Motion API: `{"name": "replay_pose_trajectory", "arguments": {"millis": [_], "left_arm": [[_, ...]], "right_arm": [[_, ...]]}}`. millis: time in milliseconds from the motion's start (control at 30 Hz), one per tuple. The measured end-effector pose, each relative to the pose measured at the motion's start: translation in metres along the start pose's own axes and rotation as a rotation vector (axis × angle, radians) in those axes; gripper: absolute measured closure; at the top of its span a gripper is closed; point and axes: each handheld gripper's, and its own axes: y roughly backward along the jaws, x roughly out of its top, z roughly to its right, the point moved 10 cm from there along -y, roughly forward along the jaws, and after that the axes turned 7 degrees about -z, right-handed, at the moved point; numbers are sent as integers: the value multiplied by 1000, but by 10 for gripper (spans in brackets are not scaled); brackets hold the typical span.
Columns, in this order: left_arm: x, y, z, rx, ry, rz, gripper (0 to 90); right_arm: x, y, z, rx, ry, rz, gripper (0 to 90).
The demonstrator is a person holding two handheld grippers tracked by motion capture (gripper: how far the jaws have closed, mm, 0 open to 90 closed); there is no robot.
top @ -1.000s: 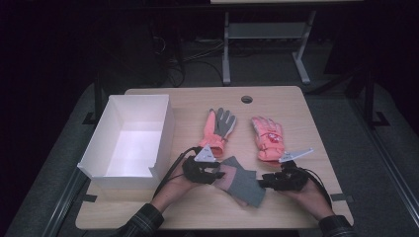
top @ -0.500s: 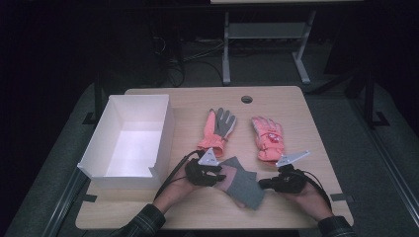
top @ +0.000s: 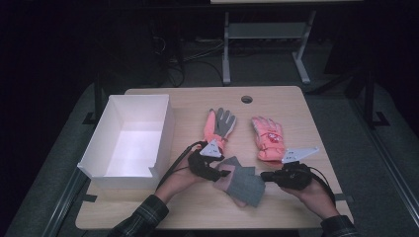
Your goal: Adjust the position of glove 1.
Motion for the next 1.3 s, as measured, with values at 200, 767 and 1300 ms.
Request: {"name": "replay_pose_trajectory", "arguments": {"millis": [200, 767, 1300], "left_arm": [[-5, -10, 4, -59, 5, -28, 457], [2, 26, 34, -122, 62, -6, 779], [-17, 20, 61, -113, 103, -9, 730]], "right_arm": [[-3, -5, 5, -30, -11, -21, 885], [22, 2, 16, -84, -29, 34, 885], [79, -58, 23, -106, 48, -5, 882]]}}
